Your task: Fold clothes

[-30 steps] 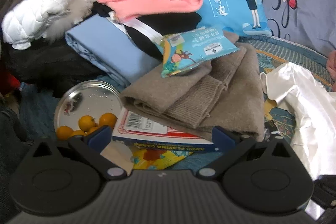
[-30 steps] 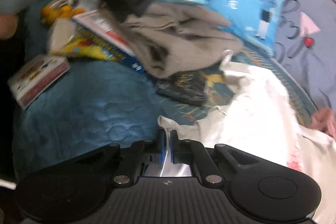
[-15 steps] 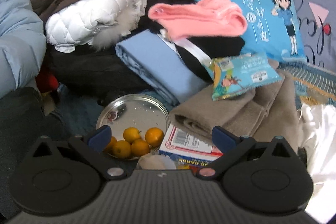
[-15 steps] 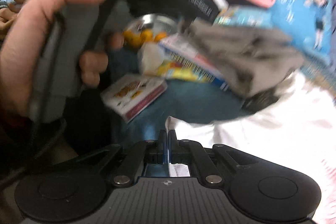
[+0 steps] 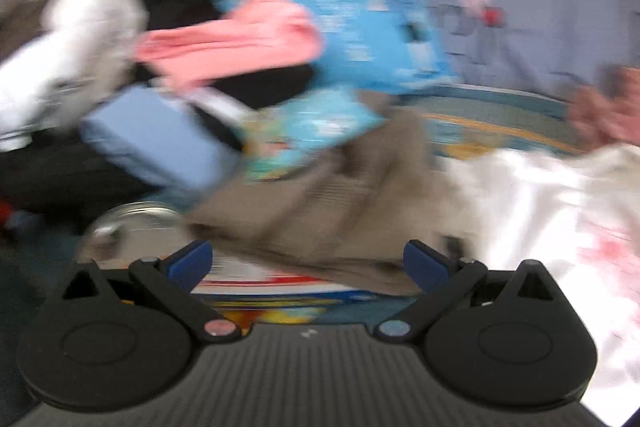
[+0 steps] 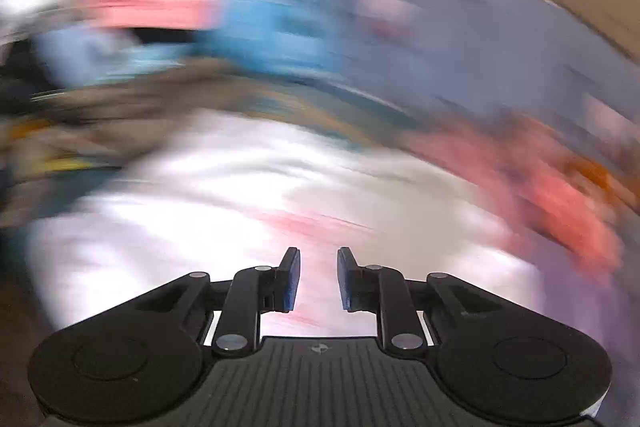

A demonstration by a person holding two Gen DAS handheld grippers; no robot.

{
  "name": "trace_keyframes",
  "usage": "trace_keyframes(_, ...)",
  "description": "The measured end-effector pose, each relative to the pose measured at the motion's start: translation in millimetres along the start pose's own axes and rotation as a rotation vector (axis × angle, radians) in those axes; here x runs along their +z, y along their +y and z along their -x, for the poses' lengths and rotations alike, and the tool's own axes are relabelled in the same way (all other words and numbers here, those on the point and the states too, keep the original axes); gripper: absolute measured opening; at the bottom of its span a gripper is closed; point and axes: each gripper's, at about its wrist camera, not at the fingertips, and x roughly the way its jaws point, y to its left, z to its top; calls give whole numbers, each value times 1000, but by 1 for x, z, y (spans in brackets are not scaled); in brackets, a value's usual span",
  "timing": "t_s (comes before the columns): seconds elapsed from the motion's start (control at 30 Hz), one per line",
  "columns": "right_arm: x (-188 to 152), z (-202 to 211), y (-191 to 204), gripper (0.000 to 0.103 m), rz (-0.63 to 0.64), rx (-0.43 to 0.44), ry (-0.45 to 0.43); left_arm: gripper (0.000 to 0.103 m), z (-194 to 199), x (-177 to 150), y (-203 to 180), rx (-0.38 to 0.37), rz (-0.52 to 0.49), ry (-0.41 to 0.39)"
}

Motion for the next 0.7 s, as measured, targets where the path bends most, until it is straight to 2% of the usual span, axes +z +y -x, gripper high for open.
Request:
trace_keyframes(0.03, -6, -5, -27, 21, -58, -47, 21, 103, 1, -2, -9, -55, -31, 5)
trace_keyframes(0.13, -15, -23, -73, 24, -140, -86, 46, 103, 5, -7, -35, -199, -108, 22)
trace_keyframes(0.2, -18, -34, -93, 24, -232, -41, 39, 103, 6, -12, -51, -284, -139, 46)
trace_keyframes(0.27, -18, -49, -104, 25, -331, 0, 38, 103, 3, -17, -67, -330, -166, 75)
trace_keyframes(0.33, -18, -66, -113, 24, -430, -28, 78, 103, -1, -23, -82, -342, -209, 102)
trace_keyframes(0.4, -17, -74, -118, 3, -491, -70, 119, 103, -7, -28, -93, -327, -251, 132)
trace_keyframes(0.43, -17, -78, -120, 3, -520, -91, 139, 103, -11, -31, -96, -317, -266, 150)
trace_keyframes(0.57, -7, -52, -126, 3, -424, -200, 51, 103, -36, -39, -101, -238, -281, 273)
trace_keyframes(0.7, -5, -30, -154, 3, -473, -257, -2, 103, -50, -41, -90, -231, -205, 348)
